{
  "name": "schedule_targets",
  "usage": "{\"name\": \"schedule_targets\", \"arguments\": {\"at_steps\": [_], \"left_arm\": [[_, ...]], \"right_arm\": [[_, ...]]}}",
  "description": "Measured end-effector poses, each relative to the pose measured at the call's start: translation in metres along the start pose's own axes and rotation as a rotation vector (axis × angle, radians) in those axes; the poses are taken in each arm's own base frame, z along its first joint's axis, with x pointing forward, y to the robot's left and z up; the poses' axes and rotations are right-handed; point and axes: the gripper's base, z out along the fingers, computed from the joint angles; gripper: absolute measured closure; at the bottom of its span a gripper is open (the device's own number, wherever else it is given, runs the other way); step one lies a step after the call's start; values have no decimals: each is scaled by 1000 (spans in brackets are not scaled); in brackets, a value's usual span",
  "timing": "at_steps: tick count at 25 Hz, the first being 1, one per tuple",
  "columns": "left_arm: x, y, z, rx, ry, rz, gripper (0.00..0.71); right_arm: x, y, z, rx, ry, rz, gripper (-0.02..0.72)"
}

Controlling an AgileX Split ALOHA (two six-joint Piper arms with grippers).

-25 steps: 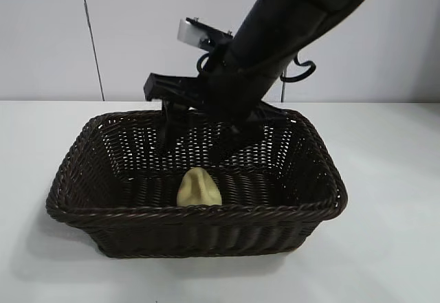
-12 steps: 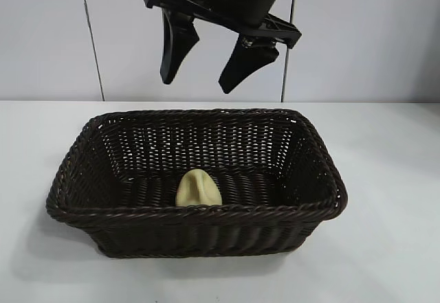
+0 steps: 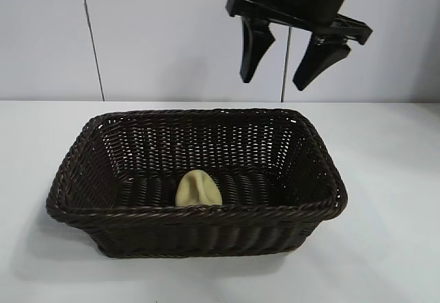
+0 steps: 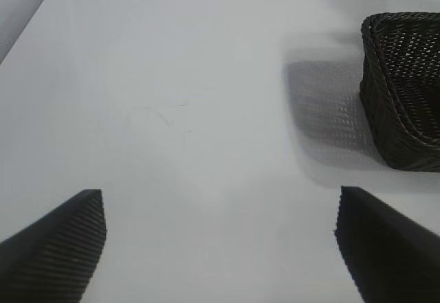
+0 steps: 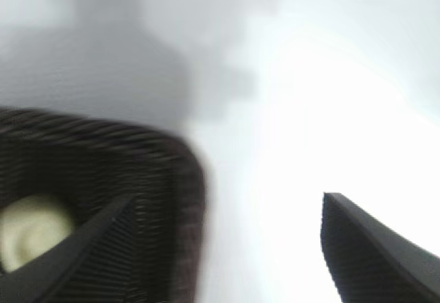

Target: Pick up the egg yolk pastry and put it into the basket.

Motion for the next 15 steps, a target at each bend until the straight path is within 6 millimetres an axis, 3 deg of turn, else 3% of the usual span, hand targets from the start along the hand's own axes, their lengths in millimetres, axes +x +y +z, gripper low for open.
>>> {"name": "schedule_targets", "arguments": {"at_steps": [7,15], "left_arm": [[0,0,0,0,0,0,52],[0,0,0,0,0,0,52]], "right_arm": [[6,-68,-4,127,82,115,167],[12,-76,-5,134,143,109,167]]}}
